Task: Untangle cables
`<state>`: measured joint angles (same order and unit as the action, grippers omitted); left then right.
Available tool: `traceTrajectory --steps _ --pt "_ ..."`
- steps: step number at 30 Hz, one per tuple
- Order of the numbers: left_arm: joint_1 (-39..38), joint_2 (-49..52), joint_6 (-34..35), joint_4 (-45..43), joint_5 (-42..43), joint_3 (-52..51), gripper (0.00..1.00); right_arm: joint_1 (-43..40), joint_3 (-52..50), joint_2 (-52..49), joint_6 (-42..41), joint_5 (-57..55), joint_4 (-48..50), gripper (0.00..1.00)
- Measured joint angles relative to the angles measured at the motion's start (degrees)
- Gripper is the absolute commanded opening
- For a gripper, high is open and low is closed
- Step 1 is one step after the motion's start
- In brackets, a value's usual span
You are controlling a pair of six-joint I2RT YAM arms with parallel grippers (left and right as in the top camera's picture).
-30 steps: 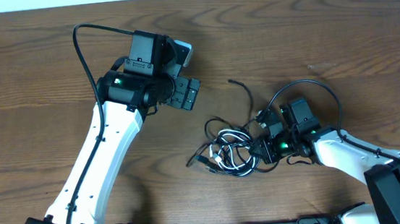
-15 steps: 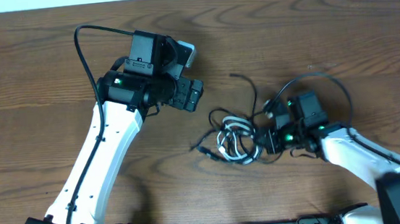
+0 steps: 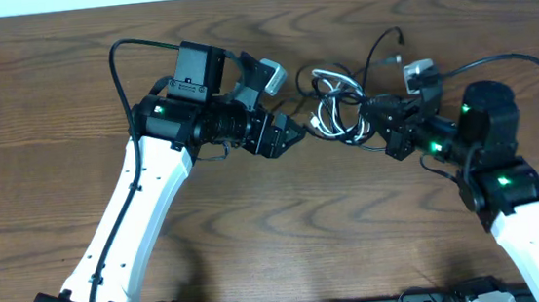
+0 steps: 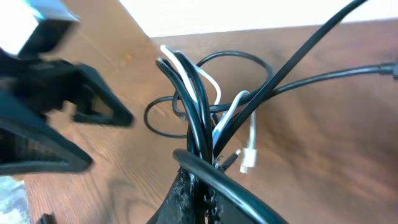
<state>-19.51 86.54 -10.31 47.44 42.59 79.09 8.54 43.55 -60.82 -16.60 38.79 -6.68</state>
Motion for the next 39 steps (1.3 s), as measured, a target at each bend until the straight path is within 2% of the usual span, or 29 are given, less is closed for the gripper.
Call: traceTrajectory --steps 11,13,15,21,26,35,38,39 --pt "0.0 0.0 1.6 -0.3 11.1 0.0 0.8 -2.5 0.2 2.3 -8.1 -0.3 3.5 0.01" --pt "0.0 0.0 2.5 -0.3 12.1 0.0 0.85 -2.8 0.2 2.3 -10.4 -1.7 3.5 0.01" --pt "-0.1 0.0 3.2 -0.5 12.9 0.0 0.86 -2.9 0.2 2.3 -13.1 -3.4 3.5 0.01" --pt "-2.5 0.0 4.8 -3.7 12.9 0.0 0.86 -3.0 0.2 2.3 -23.8 -8.5 3.5 0.01" --pt "-6.7 0.0 6.2 -6.4 8.0 0.0 0.86 -3.0 0.2 2.3 -31.5 -10.6 3.4 0.01" --pt "-9.6 0.0 18.5 -12.9 0.1 0.0 0.87 -3.0 0.2 2.3 -43.8 -16.0 2.6 0.01" --pt "-9.6 0.0 24.9 -14.4 -1.6 0.0 0.98 -3.0 0.2 2.3 -49.1 -17.5 2.7 0.01" --pt "-9.6 0.0 27.5 -14.8 -2.1 0.0 0.98 -3.0 0.2 2.3 -50.7 -17.9 2.8 0.01"
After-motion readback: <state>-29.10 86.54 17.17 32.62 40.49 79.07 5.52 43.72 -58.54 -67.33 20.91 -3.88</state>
